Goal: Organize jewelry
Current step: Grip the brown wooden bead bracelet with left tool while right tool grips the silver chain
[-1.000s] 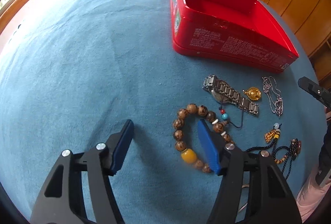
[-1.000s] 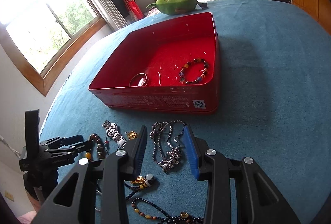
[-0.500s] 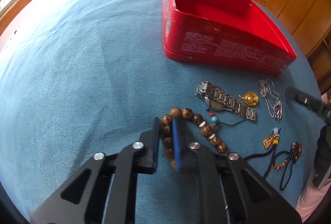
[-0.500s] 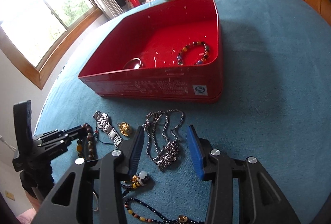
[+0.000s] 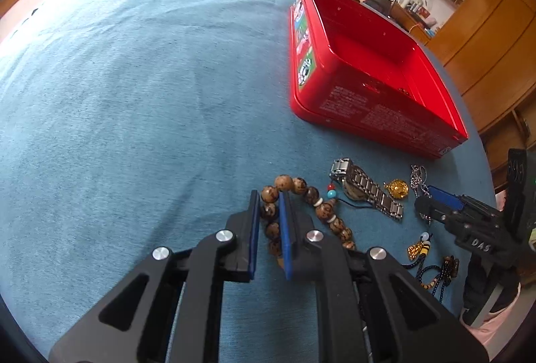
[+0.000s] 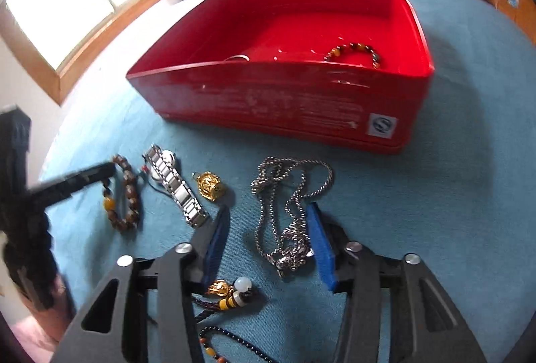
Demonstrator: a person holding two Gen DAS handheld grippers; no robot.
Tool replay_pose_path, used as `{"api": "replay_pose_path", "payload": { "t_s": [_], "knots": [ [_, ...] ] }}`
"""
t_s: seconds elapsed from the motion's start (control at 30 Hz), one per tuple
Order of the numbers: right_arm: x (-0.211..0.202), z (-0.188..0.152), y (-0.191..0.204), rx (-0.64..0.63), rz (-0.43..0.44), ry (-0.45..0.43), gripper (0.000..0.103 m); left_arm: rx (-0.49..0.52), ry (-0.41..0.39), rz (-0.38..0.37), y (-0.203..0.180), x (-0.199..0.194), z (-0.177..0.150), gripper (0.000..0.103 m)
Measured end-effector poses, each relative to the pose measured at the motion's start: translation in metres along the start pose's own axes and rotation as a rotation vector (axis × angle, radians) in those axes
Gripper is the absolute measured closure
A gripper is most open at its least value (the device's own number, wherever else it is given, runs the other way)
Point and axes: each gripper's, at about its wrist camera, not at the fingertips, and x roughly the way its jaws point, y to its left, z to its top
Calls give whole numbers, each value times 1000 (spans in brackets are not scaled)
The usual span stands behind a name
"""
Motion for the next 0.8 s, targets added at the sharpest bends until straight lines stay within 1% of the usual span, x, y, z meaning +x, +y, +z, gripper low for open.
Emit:
{"api": "replay_pose_path", "payload": {
  "t_s": [0.03,0.07,0.1,0.13,0.17,0.27,0.4,0.43,0.53,0.7,0.8],
  "knots": [
    [1,0,2,-19,-29,-6,71,1,3,1,-1,1,0,93],
    [2,-1,3,-35,-47,-12,80,2,6,3,2,0,-1,93],
    [3,-1,4,-46,-54,-16,87,5,11,7,2,1,-2,93],
    [3,-2,4,-55,-58,-19,91,8,15,10,0,3,-1,93],
    [3,-2,3,-56,-57,-21,93,11,17,14,-1,5,-1,93],
    [1,-1,-3,-25,-20,-23,96,18,14,19,-5,9,1,93],
    [-7,0,-18,45,125,-22,97,11,7,1,-7,10,2,93],
    [-10,1,-18,52,143,-28,98,10,3,-7,-6,8,2,93],
    [-26,2,-24,74,236,-70,98,19,-27,-42,-10,-1,2,93],
    [-47,3,-33,95,321,-123,98,22,-70,-91,-13,-15,1,93],
    [-59,3,-36,98,353,-152,98,30,-94,-105,-17,-25,0,93]
  ]
}}
